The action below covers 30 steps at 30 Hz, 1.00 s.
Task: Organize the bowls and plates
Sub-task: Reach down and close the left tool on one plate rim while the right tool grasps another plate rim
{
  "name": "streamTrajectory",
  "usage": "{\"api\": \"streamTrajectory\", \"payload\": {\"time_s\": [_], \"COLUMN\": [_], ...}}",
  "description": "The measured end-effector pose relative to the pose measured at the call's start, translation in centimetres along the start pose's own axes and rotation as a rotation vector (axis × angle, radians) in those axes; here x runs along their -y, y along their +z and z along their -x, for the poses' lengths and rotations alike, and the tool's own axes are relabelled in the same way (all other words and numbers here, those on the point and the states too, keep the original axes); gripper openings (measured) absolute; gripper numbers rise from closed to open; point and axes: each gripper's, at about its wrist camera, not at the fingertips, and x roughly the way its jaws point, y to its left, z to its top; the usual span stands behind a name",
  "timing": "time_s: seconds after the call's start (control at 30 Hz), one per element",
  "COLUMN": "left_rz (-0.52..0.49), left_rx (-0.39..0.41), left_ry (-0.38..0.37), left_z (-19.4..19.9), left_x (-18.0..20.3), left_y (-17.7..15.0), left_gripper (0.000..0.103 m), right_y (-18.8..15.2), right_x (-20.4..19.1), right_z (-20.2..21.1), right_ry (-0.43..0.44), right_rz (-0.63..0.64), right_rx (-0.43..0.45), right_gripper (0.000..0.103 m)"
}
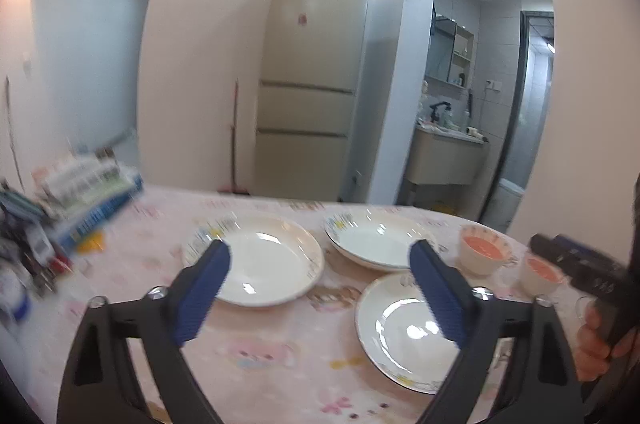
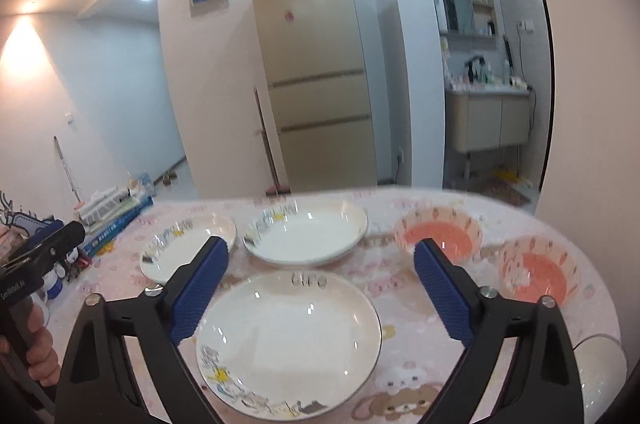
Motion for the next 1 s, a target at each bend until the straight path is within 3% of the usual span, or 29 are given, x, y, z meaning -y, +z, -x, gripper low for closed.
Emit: {"api": "streamTrajectory", "payload": {"time_s": [0.1, 0.3, 0.47, 0.53, 0.6, 0.7, 0.87, 1.0], "left_rz": [0.041, 0.045, 0.029, 0.022, 0.031, 0.052, 0.061, 0.062], "left_rx": [-0.081, -0.201, -0.236, -0.279, -0.372, -0.431, -0.398, -0.315], "left_ry": [-0.005, -0.039, -0.045, -0.042, -0.063, -0.074, -0.065, 0.001], "left_z": [-2.5, -6.3, -7.1, -7.8, -9.2, -10.4, -10.1, -9.1], "left_x": [-0.4, 0.2, 0.7, 0.9, 1.0, 1.0, 0.2, -1.8], "left_y": [-1.2, -3.0, -3.6, -3.9, -4.7, -5.4, -4.5, -2.0], "left_gripper": [0.072, 0.072, 0.072, 0.072, 0.071, 0.063, 0.063, 0.063], "right_y": [-1.4, -2.3, -2.7, -2.8, -3.2, -3.9, -3.6, -0.9], "right_x": [1.2, 2.7, 2.6, 2.5, 3.0, 3.9, 3.4, 0.6], "right_z": [-1.9, -3.7, -4.4, -4.8, -5.5, -6.5, -6.2, -5.9], "right_ry": [-0.015, -0.025, -0.009, -0.021, -0.001, -0.008, -0.011, 0.095], "right_rz": [-0.018, -0.045, -0.031, -0.02, -0.039, -0.073, -0.055, -0.015], "right_rx": [-0.061, -0.1, -0.151, -0.185, -0.23, -0.271, -0.263, -0.256], "right_gripper": [0.078, 0.074, 0.074, 0.074, 0.072, 0.07, 0.069, 0.069]}}
